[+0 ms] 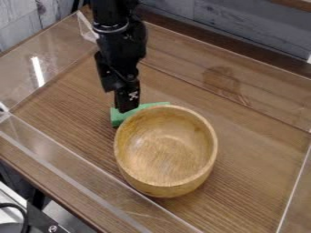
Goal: Put the green block in the brown bowl
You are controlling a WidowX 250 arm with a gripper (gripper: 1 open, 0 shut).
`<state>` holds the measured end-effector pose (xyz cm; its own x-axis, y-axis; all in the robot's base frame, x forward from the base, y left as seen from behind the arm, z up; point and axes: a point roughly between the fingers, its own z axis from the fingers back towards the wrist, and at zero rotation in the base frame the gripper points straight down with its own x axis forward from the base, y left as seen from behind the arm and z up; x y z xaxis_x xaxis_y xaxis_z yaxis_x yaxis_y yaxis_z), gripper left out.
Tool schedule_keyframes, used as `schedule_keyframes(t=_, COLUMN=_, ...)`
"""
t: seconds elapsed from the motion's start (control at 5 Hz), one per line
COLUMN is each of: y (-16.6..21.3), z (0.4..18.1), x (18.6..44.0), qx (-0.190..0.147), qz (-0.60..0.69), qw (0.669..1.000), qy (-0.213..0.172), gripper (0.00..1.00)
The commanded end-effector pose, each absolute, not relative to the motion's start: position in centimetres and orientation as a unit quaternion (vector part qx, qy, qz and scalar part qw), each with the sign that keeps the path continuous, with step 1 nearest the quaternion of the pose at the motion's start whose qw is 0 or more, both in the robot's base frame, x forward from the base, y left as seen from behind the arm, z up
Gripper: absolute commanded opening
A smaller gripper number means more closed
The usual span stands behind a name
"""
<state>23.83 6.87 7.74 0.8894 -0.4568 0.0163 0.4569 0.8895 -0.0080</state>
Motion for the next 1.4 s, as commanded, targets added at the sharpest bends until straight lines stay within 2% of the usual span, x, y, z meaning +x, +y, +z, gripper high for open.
schedule_keyframes(t=0.0, y=7.4, z=8.0, x=24.4, qx=0.0, qz=-0.236, qw=0.971, qy=-0.024, gripper=1.0)
schedule_keyframes(t=1.2, y=7.7, z=6.7, x=25.9, qx=-0.003, qz=-0.253, qw=0.967, qy=-0.043, gripper=1.0)
